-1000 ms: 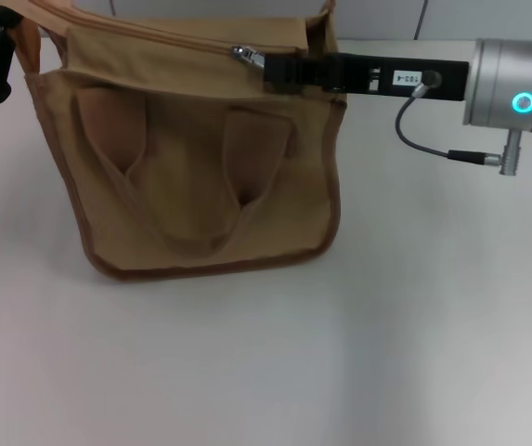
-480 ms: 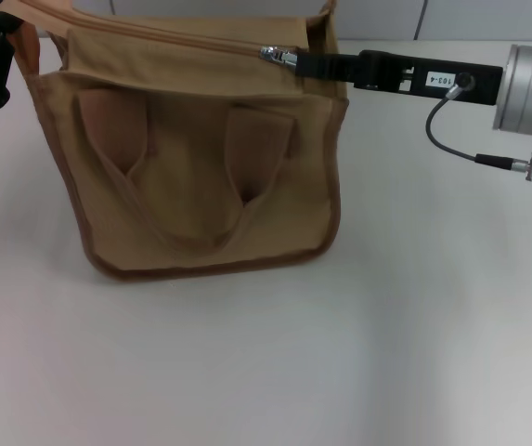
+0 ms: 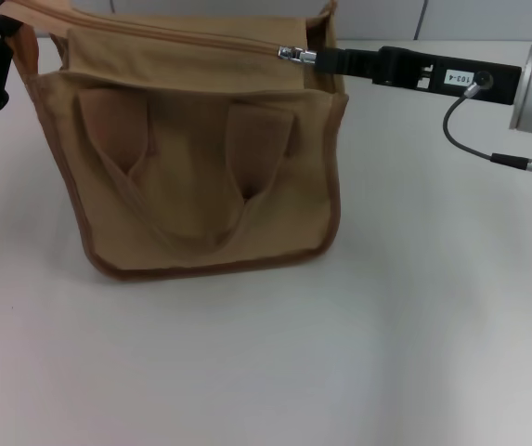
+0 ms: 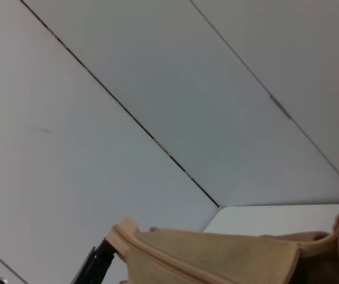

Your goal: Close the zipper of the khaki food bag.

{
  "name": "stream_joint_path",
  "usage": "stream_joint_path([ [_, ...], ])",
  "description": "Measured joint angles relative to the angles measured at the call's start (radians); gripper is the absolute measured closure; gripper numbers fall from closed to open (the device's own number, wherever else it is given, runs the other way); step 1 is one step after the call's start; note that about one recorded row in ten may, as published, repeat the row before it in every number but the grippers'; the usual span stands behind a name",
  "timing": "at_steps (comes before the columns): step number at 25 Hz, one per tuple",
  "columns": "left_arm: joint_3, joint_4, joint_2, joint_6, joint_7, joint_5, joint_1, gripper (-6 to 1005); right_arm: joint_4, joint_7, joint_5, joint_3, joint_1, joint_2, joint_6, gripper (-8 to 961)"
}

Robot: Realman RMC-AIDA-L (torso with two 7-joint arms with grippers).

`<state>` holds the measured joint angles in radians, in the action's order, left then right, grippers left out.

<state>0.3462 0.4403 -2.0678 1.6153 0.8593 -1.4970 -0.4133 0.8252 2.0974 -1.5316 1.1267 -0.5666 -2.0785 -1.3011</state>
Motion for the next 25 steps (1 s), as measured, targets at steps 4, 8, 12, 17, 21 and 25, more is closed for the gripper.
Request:
stream_joint_path([
  [4, -0.001, 0.000, 0.000, 0.000, 0.001, 0.000, 0.000, 844, 0.000, 0.000, -0.004, -0.011, 0.006, 0.000, -0.001, 947],
  [8, -0.001, 0.000, 0.000, -0.003, 0.001, 0.000, -0.001, 843, 0.000, -0.001, -0.005, -0.014, 0.007, 0.000, -0.001, 947],
  [12, -0.001, 0.000, 0.000, -0.003, 0.002, 0.000, -0.001, 842, 0.000, -0.001, -0.005, -0.020, 0.008, 0.000, -0.001, 948],
  [17, -0.001, 0.000, 0.000, -0.001, 0.004, 0.000, -0.002, 840, 0.000, -0.001, -0.006, -0.029, 0.010, 0.000, -0.009, 948],
  [21, 0.000, 0.000, 0.000, -0.002, 0.004, 0.000, -0.002, 838, -0.005, -0.001, -0.007, -0.038, 0.012, 0.000, -0.011, 948],
  [25, 0.001, 0.000, 0.000, -0.003, 0.005, 0.000, -0.005, 837, -0.010, -0.006, -0.007, -0.044, 0.013, 0.002, -0.014, 953],
])
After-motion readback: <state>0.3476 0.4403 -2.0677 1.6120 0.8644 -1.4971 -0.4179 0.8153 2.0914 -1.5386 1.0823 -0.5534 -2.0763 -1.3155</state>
